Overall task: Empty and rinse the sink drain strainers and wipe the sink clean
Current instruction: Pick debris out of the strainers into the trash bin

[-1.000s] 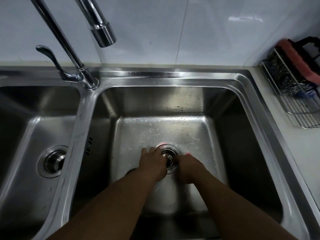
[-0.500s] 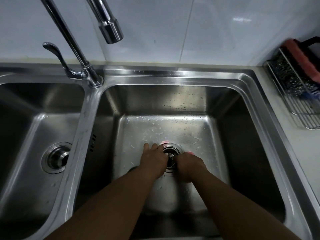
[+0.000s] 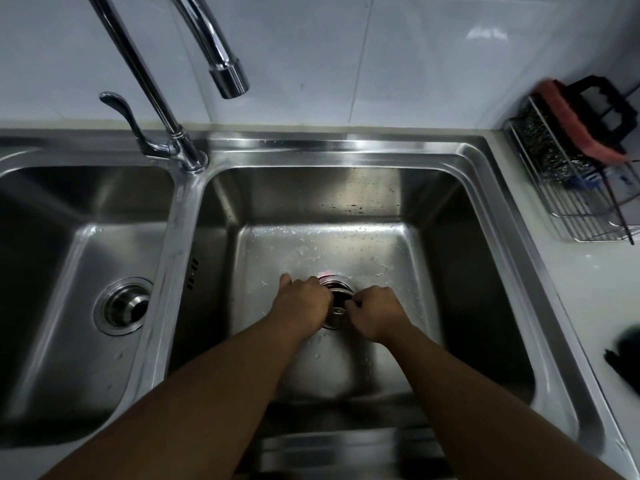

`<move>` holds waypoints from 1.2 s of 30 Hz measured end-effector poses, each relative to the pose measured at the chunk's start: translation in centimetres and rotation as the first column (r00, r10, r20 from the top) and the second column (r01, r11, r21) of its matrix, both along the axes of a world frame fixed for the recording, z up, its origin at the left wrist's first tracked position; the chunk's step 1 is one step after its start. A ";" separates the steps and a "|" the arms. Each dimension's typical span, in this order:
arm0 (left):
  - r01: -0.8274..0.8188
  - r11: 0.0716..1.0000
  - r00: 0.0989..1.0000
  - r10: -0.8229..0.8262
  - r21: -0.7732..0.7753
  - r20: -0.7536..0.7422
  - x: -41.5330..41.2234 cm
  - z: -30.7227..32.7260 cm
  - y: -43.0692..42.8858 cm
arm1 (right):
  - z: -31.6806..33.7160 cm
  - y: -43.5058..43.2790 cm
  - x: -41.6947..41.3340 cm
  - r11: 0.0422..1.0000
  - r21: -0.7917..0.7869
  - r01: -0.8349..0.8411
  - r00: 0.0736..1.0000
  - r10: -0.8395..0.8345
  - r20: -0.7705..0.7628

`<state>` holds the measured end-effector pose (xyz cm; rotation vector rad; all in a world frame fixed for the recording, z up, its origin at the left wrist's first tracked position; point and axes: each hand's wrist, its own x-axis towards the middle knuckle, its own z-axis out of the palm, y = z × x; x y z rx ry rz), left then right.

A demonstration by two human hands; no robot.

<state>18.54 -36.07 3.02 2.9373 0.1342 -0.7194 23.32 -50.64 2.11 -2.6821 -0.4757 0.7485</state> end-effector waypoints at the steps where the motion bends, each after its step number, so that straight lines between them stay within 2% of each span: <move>1: -0.019 0.999 1.000 0.019 -0.031 0.004 -0.2 0.4 0.0 | 0.3 -0.2 -0.2 1.000 0.011 0.017 1.000 -0.017 0.002; 9: -0.107 0.968 0.994 0.100 -0.229 -0.038 -2.1 2.8 -1.0 | 3.0 -1.7 -2.1 0.996 0.045 0.083 0.996 -0.082 -0.029; 13: -0.219 0.908 0.976 0.205 -0.359 -0.077 -3.2 3.7 -1.5 | 4.0 -2.8 -2.8 0.995 0.020 0.100 0.994 -0.099 -0.045; 16: -0.236 0.865 0.972 0.215 -0.442 -0.098 -3.9 4.0 -2.0 | 4.5 -3.4 -3.3 0.994 -0.039 0.103 0.994 -0.104 -0.032; 26: -0.218 0.884 0.975 0.179 -0.414 -0.131 -4.9 1.6 -4.3 | 3.7 -4.7 -4.0 0.982 -0.130 0.134 0.985 -0.146 -0.086; 36: -0.164 0.919 0.966 0.076 -0.359 -0.248 -4.4 -0.6 -4.9 | 1.9 -5.0 -3.8 0.964 -0.262 0.038 0.974 -0.094 -0.205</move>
